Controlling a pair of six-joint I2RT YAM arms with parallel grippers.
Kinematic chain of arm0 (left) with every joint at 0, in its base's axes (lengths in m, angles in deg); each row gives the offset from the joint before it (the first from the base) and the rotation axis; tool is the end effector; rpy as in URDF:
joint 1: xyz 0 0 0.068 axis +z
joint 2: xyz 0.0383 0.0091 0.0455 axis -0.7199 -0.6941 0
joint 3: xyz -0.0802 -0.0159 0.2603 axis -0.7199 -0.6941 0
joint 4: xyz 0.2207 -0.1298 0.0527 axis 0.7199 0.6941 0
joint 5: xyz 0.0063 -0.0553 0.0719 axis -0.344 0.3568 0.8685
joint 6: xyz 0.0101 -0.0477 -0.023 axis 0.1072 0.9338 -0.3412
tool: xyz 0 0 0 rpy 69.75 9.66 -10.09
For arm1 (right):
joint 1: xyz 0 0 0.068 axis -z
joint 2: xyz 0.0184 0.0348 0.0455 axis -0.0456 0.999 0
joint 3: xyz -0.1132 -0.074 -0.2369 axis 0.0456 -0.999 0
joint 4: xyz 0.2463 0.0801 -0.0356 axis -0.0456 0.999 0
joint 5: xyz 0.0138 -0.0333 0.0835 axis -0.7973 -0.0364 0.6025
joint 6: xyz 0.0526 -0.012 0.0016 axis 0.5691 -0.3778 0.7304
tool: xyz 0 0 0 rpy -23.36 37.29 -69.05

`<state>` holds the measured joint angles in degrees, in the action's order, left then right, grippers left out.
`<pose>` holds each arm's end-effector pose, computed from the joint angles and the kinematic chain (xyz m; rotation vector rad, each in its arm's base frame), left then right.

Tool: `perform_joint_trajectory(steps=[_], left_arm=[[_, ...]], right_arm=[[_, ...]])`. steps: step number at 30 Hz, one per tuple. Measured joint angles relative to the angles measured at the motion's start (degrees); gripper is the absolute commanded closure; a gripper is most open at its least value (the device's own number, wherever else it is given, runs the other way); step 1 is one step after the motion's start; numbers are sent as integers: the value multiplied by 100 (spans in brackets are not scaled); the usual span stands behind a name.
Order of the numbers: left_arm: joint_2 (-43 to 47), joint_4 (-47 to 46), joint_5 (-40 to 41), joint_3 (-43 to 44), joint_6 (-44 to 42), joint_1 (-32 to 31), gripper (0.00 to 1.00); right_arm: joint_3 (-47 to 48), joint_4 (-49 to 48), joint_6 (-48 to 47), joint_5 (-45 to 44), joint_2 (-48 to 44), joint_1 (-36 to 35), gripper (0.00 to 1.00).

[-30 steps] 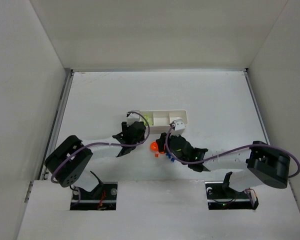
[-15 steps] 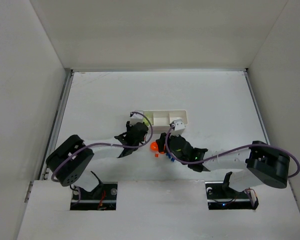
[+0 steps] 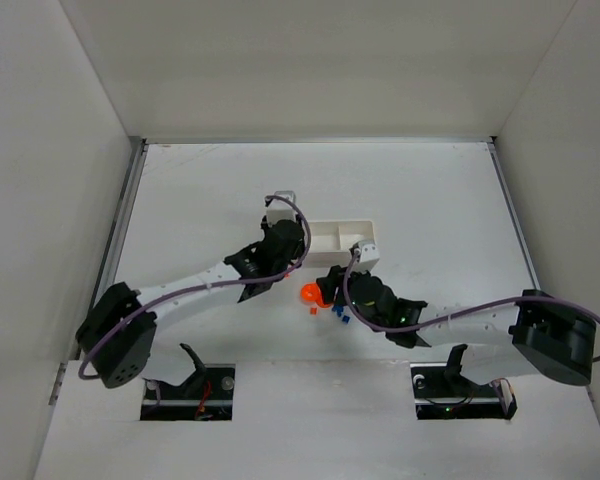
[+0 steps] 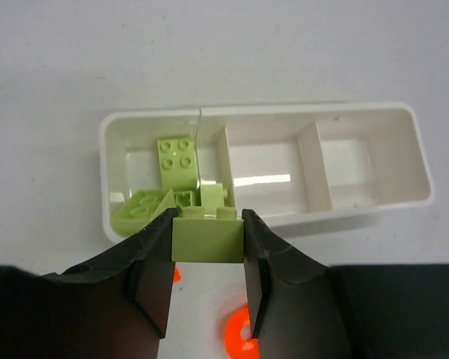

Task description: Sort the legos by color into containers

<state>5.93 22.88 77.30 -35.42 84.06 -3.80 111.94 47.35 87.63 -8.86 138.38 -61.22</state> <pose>0.1986 -0.2071 0.2521 0.0373 1.9254 -0.3735 0.1295 0.2201 0.1879 -0.1504 1.9127 0.5935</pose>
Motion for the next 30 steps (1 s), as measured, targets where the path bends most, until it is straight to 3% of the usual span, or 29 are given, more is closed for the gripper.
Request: perform_joint_trajectory(steps=[5, 10, 13, 18, 20, 24, 27, 30], left_arm=[[-1172, -74, -122, 782, -79, 354, 77], [-1733, -52, -205, 975, -149, 638, 58], [-1764, -33, -221, 979, -153, 713, 53], [-1060, -61, -254, 612, -149, 621, 51], [-350, -87, -258, 173, -103, 553, 59], [761, -48, -201, -584, 68, 229, 66], [1161, 48, -118, -1117, 278, -254, 69], [1054, 151, 15, -1563, 474, -538, 69]], right_arm=[[-92, 0, 42, -2, -94, 0, 41], [-94, 0, 59, -4, -184, 0, 40], [-94, 2, 63, -4, -188, 0, 43], [-94, 7, 129, -17, -162, -2, 62], [-90, 7, 175, -28, -7, -48, 63], [20, 249, 227, -17, 463, -234, 59], [295, 518, 240, 9, 817, -273, 67], [494, 577, 227, 98, 953, -186, 67]])
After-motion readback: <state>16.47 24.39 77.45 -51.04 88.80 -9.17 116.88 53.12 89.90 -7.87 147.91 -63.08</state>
